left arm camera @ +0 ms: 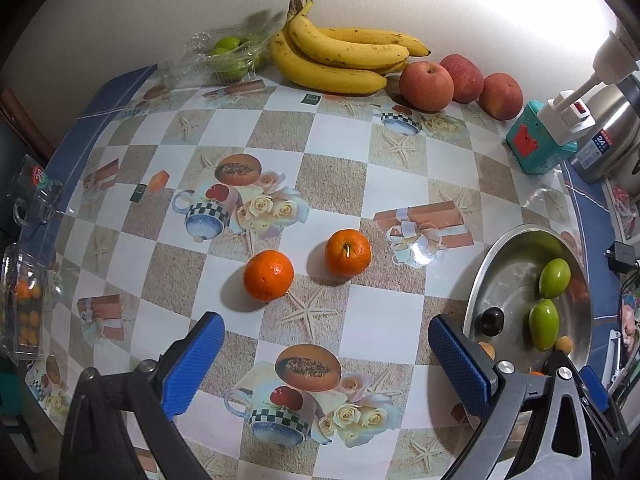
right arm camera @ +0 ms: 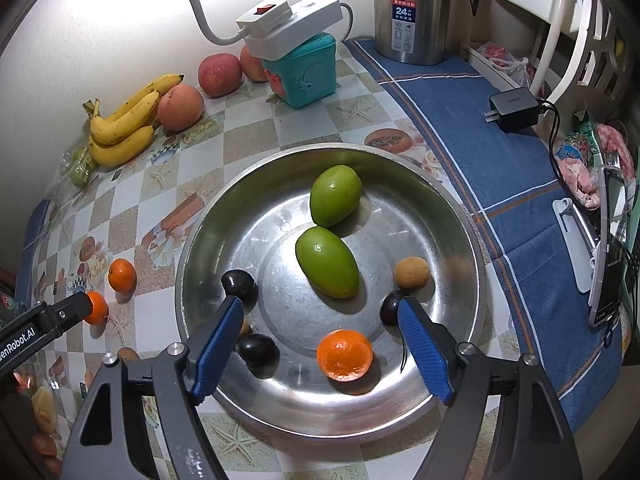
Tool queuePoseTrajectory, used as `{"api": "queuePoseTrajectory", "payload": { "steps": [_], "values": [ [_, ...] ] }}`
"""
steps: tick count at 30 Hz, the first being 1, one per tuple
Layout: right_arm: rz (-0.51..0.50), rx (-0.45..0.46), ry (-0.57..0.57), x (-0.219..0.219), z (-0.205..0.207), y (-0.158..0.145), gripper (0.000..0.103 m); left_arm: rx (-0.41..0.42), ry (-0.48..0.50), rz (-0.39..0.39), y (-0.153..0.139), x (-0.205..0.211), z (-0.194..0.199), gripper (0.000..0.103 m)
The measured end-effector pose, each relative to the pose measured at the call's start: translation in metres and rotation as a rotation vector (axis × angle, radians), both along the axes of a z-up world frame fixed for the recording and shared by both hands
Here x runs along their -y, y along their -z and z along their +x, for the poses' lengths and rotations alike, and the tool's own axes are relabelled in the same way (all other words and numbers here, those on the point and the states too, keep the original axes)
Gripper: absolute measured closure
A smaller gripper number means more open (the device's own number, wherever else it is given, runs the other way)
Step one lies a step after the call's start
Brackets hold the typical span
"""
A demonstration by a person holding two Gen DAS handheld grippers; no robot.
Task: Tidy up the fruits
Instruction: 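Withdraw both open grippers from the tray toward the two tangerines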
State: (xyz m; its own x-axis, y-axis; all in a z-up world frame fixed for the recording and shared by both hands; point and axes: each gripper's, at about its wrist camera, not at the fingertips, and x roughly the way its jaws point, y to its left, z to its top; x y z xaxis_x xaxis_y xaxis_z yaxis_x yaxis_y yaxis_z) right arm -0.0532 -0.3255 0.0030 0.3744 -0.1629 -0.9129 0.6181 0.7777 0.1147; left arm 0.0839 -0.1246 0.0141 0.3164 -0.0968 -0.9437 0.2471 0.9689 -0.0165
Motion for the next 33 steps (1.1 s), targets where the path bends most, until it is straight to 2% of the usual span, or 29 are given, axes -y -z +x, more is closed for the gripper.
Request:
{"api": "queuePoseTrajectory", "payload": {
  "steps": [3, 5, 6, 7, 17, 22, 33],
  "values": [
    [-0.003, 0.006, -0.004, -0.001, 0.0, 0.0, 0.022, 0.003, 0.002, -0.002, 0.0, 0.0, 0.0, 0.0],
    [-0.01, 0.01, -0.01, -0.002, 0.001, 0.0, 0.012, 0.004, 0.005, -0.003, 0.0, 0.0, 0.0, 0.0],
    [-0.019, 0.01, -0.012, -0.003, 0.001, -0.001, 0.004, 0.005, 0.006, -0.004, 0.0, 0.0, 0.0, 0.0],
    [-0.026, 0.011, -0.013, -0.004, 0.001, -0.001, 0.003, 0.005, 0.006, -0.003, 0.0, 0.0, 0.0, 0.0],
    [-0.027, 0.008, -0.004, -0.002, 0.0, 0.001, 0.002, 0.011, 0.011, 0.003, -0.001, -0.002, 0.002, 0.0],
    [-0.021, 0.005, -0.009, -0.003, 0.0, 0.002, 0.002, 0.069, 0.01, 0.051, -0.009, -0.012, 0.006, 0.0],
    [-0.013, 0.018, -0.109, -0.031, 0.015, -0.001, 0.002, 0.141, -0.007, 0.139, -0.026, -0.059, 0.027, 0.0]
  ]
}}
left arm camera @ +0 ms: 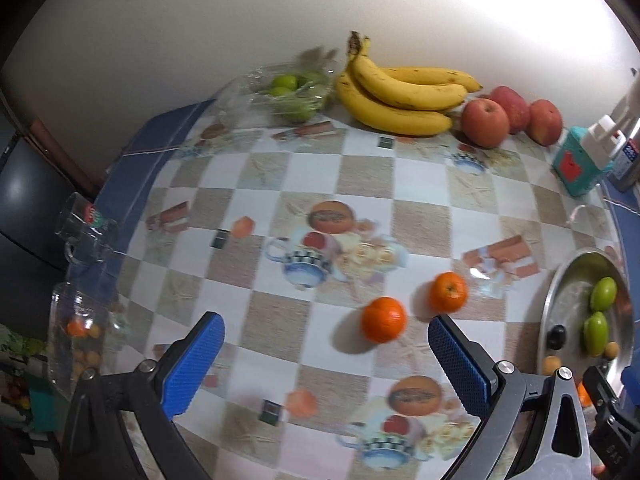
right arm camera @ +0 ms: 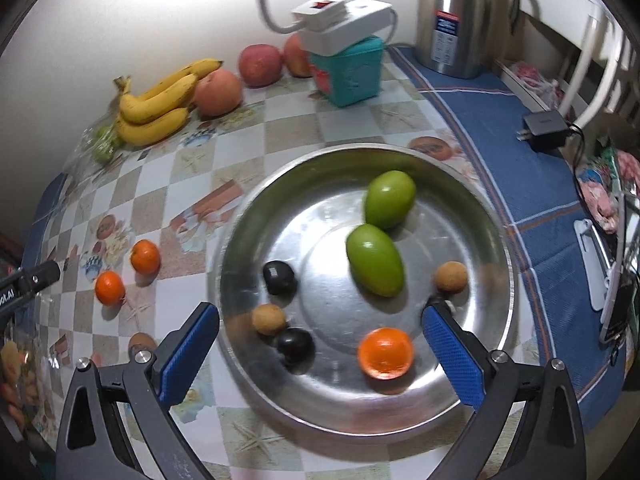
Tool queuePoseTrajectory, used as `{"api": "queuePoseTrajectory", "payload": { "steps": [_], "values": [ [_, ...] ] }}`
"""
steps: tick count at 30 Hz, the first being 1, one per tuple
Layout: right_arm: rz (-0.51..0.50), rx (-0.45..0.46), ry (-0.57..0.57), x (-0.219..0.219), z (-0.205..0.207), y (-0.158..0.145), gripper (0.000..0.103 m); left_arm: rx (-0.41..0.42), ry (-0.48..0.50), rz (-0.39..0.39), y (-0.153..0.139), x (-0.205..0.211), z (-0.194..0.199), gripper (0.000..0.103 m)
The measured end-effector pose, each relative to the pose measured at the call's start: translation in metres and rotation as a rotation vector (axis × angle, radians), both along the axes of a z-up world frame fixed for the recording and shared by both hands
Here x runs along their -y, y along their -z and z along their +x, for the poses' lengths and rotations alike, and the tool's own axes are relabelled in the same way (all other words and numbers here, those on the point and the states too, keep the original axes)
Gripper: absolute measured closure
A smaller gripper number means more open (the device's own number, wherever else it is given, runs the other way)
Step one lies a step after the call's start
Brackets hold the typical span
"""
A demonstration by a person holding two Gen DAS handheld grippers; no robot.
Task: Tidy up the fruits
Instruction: 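Withdraw both open grippers from the tray toward the two tangerines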
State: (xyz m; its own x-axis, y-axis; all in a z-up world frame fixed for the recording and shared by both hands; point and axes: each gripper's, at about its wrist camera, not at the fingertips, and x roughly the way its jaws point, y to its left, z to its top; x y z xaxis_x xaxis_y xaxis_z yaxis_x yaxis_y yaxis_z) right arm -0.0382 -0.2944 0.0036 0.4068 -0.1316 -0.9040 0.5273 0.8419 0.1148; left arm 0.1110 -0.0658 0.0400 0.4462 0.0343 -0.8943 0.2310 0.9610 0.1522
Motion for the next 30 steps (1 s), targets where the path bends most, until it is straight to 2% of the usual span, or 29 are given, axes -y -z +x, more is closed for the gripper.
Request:
{"api": "queuePoseTrajectory", "payload": {
  "steps": [6, 13, 18, 24, 30],
  "values": [
    [-0.019, 0.009, -0.07, -0.024, 0.011, -0.004, 0.002, 0.024, -0.047, 0.064, -0.001, -0.029, 0.011, 0.0],
    [-0.031, 0.017, -0.114, -0.045, 0.021, -0.008, 0.002, 0.001, -0.108, 0.025, 0.001, -0.06, 0.022, 0.0],
    [-0.024, 0.031, -0.149, -0.06, 0.032, -0.007, 0.002, -0.014, -0.112, 0.013, 0.006, -0.067, 0.026, 0.0],
    [0.0, 0.054, -0.162, -0.077, 0.047, -0.002, 0.002, -0.056, -0.187, -0.038, 0.019, -0.079, 0.032, 0.0],
    [0.028, 0.074, -0.194, -0.093, 0.062, 0.005, 0.002, -0.103, -0.183, -0.062, 0.035, -0.081, 0.036, 0.0]
  ]
}}
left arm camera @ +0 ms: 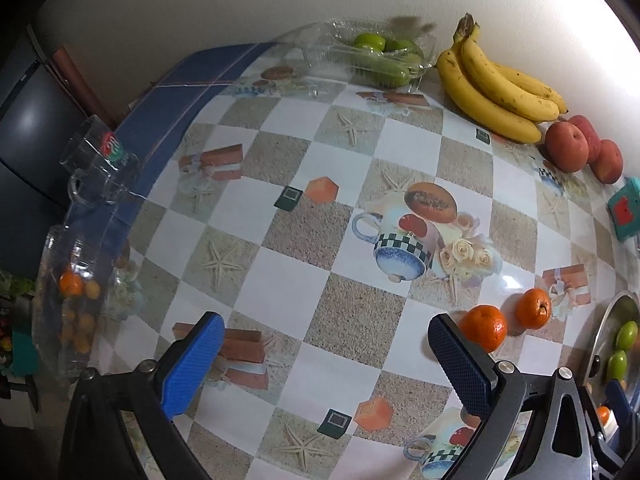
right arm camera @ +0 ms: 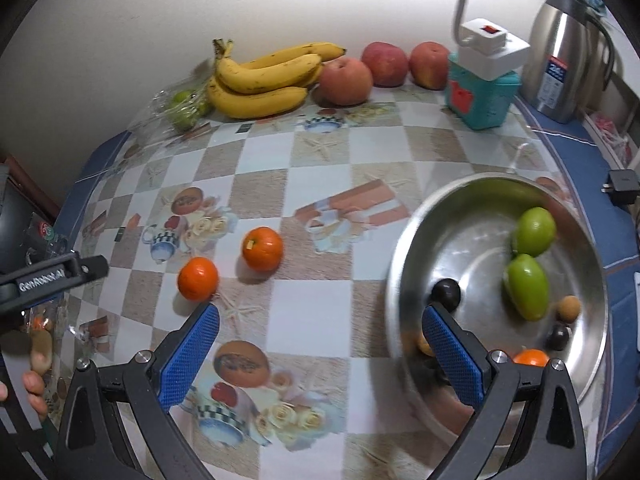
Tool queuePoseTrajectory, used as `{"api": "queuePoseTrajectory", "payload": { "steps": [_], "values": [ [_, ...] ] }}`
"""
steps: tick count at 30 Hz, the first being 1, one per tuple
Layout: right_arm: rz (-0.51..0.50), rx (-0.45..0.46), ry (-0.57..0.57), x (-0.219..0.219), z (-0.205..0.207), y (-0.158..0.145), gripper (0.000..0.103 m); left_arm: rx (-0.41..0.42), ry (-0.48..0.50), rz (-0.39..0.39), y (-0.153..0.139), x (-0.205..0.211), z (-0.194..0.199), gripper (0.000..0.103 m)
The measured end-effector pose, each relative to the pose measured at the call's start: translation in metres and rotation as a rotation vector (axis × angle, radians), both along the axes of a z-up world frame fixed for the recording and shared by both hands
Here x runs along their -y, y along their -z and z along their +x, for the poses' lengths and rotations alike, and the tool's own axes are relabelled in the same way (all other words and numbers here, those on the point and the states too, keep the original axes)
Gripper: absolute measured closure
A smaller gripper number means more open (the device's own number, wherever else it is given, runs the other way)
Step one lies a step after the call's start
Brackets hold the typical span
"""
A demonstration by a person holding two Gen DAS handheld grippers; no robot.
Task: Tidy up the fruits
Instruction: 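Withdraw both open grippers from the tray toward the two tangerines, then close the right gripper on a tangerine while the left gripper grasps the other tangerine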
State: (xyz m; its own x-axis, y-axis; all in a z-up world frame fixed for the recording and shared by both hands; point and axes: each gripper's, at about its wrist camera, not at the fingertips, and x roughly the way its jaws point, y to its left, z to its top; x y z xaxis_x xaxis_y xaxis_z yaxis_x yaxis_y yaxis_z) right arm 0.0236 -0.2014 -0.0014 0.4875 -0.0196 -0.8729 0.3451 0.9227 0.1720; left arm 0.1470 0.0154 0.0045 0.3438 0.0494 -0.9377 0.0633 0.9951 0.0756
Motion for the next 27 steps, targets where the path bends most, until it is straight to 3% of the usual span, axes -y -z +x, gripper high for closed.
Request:
{"api": "queuePoseTrajectory", "payload": {
  "steps": [9, 19, 27],
  "values": [
    [0.015, 0.027, -0.004, -0.009, 0.016, 0.006, 0.002, 0.044, -0.014, -0.1, 0.005, 0.002, 0.008, 0.0],
    [-0.041, 0.027, -0.007, -0.013, 0.039, 0.012, 0.003, 0.023, -0.023, -0.152, 0.013, 0.006, 0.019, 0.0],
    [-0.034, -0.002, -0.022, -0.017, 0.063, 0.027, 0.015, 0.036, -0.078, -0.212, 0.017, -0.003, 0.027, 0.001]
  ]
}}
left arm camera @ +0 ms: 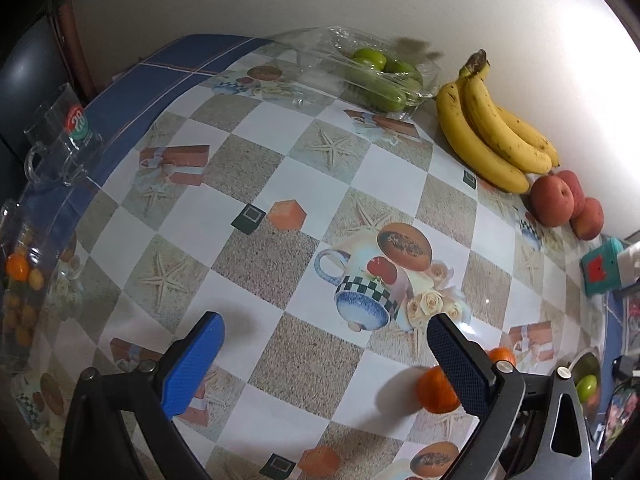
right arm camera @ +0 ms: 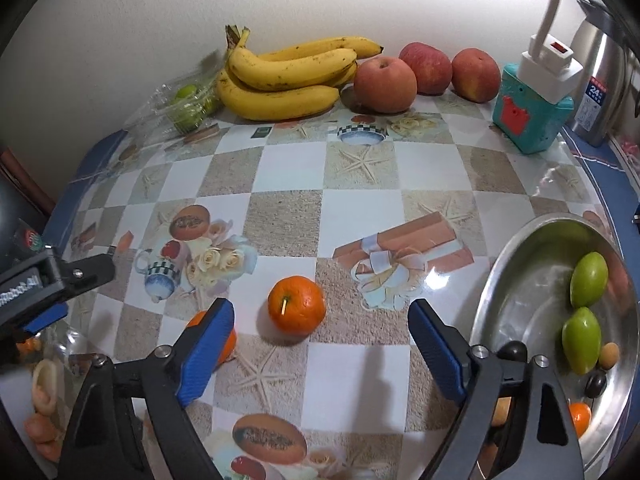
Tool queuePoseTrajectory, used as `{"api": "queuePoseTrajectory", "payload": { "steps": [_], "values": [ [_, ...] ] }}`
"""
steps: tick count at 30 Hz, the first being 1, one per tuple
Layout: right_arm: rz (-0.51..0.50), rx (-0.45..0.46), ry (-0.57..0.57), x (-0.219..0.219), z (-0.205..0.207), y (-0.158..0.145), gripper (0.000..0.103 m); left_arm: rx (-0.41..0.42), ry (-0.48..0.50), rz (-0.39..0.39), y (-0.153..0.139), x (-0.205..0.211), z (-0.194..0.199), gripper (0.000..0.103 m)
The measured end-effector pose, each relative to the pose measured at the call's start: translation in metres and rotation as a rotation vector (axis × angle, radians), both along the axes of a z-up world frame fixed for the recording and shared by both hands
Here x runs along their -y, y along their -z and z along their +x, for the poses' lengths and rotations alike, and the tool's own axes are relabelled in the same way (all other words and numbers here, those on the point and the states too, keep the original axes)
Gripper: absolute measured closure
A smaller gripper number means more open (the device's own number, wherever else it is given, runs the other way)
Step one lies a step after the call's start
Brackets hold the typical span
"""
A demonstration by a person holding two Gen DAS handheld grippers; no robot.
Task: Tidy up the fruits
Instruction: 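Close the right gripper on a tangerine while the left gripper grasps the other tangerine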
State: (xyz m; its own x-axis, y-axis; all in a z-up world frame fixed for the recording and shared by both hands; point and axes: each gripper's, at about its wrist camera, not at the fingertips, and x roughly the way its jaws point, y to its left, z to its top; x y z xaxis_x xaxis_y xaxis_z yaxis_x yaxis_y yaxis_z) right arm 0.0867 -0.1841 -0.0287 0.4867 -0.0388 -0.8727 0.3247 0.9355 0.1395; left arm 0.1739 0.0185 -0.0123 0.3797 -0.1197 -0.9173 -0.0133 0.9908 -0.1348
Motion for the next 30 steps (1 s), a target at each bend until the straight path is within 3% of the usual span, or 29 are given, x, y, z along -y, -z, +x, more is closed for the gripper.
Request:
{"api": "queuePoseTrajectory", "payload": {
  "steps": [6, 10, 17, 22, 30],
  "values": [
    [0.005, -0.025, -0.005, -0.005, 0.014, 0.009, 0.02, -0.023, 0.008, -0.025, 0.007, 0.002, 0.002, 0.005],
    [0.01, -0.046, 0.004, -0.005, 0.018, 0.015, 0.039, -0.039, 0.015, -0.029, 0.009, 0.003, 0.002, 0.005],
    [0.017, -0.055, 0.013, -0.005, 0.022, 0.019, 0.049, -0.054, 0.025, -0.021, 0.01, 0.005, 0.001, 0.005],
    [0.021, -0.047, 0.003, -0.01, 0.023, 0.017, 0.062, -0.051, 0.034, -0.019, 0.008, 0.008, 0.0, 0.005],
    [0.012, -0.058, -0.004, -0.012, 0.018, 0.013, 0.066, -0.062, 0.078, -0.044, 0.005, 0.02, -0.003, 0.005]
  ]
}}
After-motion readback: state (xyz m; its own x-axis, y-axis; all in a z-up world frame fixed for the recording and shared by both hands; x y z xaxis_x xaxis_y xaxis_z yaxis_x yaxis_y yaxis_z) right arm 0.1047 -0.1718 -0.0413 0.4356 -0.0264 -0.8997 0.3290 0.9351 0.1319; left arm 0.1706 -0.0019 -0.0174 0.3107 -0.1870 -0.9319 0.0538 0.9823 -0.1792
